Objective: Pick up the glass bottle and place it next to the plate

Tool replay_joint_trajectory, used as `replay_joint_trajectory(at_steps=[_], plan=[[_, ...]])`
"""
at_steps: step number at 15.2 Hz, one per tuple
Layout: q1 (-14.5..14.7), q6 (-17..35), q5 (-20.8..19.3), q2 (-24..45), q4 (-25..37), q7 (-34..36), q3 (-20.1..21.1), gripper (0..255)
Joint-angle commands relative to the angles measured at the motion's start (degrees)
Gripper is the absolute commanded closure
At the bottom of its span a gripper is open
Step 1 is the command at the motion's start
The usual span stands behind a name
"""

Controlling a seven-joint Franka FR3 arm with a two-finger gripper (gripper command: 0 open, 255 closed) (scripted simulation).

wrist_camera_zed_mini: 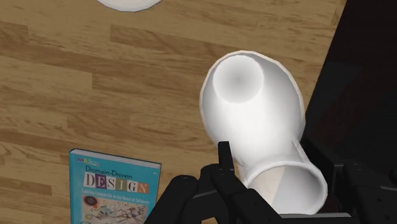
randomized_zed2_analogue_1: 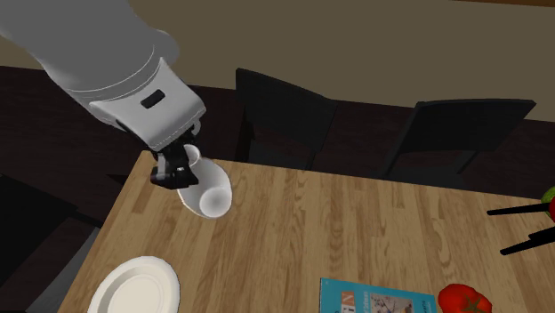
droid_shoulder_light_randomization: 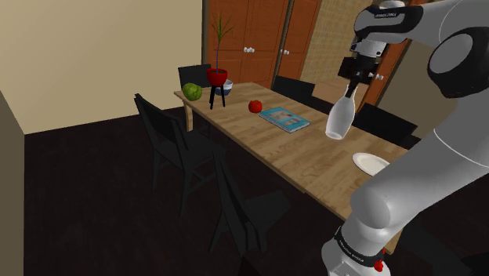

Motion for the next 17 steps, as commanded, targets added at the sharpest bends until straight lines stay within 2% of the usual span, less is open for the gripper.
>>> replay_joint_trajectory(at_steps=[1, 9, 17], plan=[[-0.77, -1.97, -1.39, -2.49, -0.15, -0.98, -0.33, 255], [-4.18, -10.19, -6.83, -12.77, -0.75, -4.52, -0.59, 255], [-7.45, -19.48, -11.18, -19.38, 3.30, -10.53, -1.86, 255]])
